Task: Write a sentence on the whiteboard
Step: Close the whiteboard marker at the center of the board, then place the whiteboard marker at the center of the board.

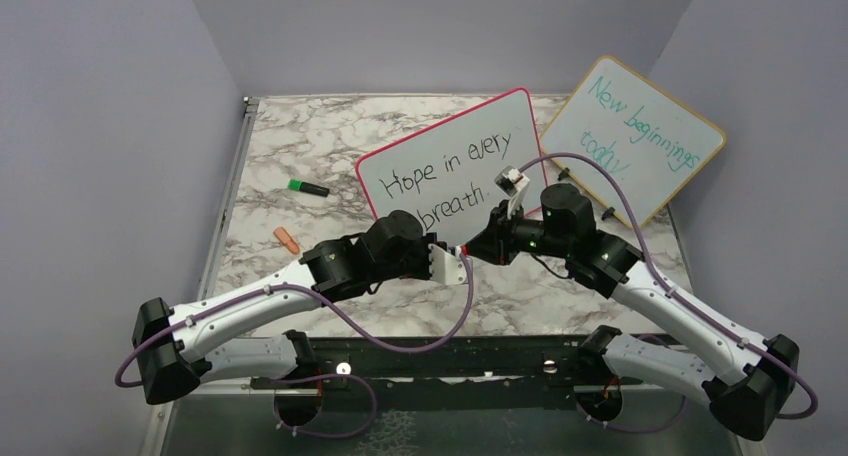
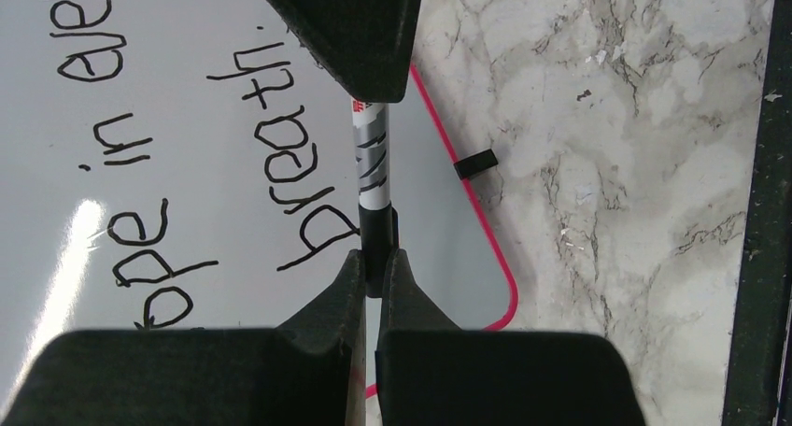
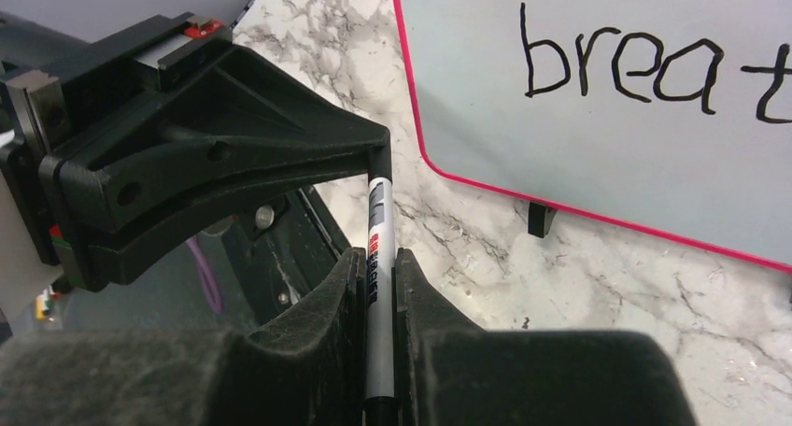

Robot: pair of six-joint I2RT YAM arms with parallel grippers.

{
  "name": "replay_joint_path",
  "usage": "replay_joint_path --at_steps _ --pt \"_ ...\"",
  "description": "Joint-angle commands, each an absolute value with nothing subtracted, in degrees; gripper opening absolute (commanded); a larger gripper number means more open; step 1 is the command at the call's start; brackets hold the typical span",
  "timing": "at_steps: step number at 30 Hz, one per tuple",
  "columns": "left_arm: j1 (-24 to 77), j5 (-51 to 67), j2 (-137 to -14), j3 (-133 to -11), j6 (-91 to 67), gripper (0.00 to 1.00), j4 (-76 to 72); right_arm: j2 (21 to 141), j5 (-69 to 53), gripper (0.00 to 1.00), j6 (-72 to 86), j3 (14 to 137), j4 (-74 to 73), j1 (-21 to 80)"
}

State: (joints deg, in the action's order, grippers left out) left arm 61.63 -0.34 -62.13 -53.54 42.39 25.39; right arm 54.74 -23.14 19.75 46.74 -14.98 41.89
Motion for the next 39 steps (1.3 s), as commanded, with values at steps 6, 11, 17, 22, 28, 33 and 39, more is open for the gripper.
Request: replay_joint_path --at_steps 6,11,17,22,28,33,39 --pt "65.46 5.42 -59.12 -52.92 41.74 0.00 2.90 58.72 -21.05 0.01 27.72 46.31 -9.18 42.54" --pt "65.48 2.36 -56.71 -49.83 42.30 0.09 1.83 55.00 -12.88 0.01 24.38 45.38 -13.65 42.58" --pt "65.39 -7.03 -54.34 -47.64 41.60 0.35 0.85 51.73 4.96 0.01 21.33 47.18 -26.41 42.54" --pt "64.76 -17.70 -54.18 -49.18 38.62 0.48 0.80 49.93 17.99 0.01 24.18 46.73 -32.39 42.59" --pt "58.13 -23.36 -52.76 -51.88 29.20 0.70 0.93 53.13 36.27 0.01 34.35 44.99 -38.83 42.54" --pt "43.22 -16.25 -51.67 -55.49 12.25 0.86 3.57 54.65 45.50 0.01 40.21 41.23 -36.42 42.54" --pt "30.39 -7.82 -46.47 -52.81 2.60 0.99 2.52 58.52 50.01 0.02 47.47 38.48 -33.73 42.46"
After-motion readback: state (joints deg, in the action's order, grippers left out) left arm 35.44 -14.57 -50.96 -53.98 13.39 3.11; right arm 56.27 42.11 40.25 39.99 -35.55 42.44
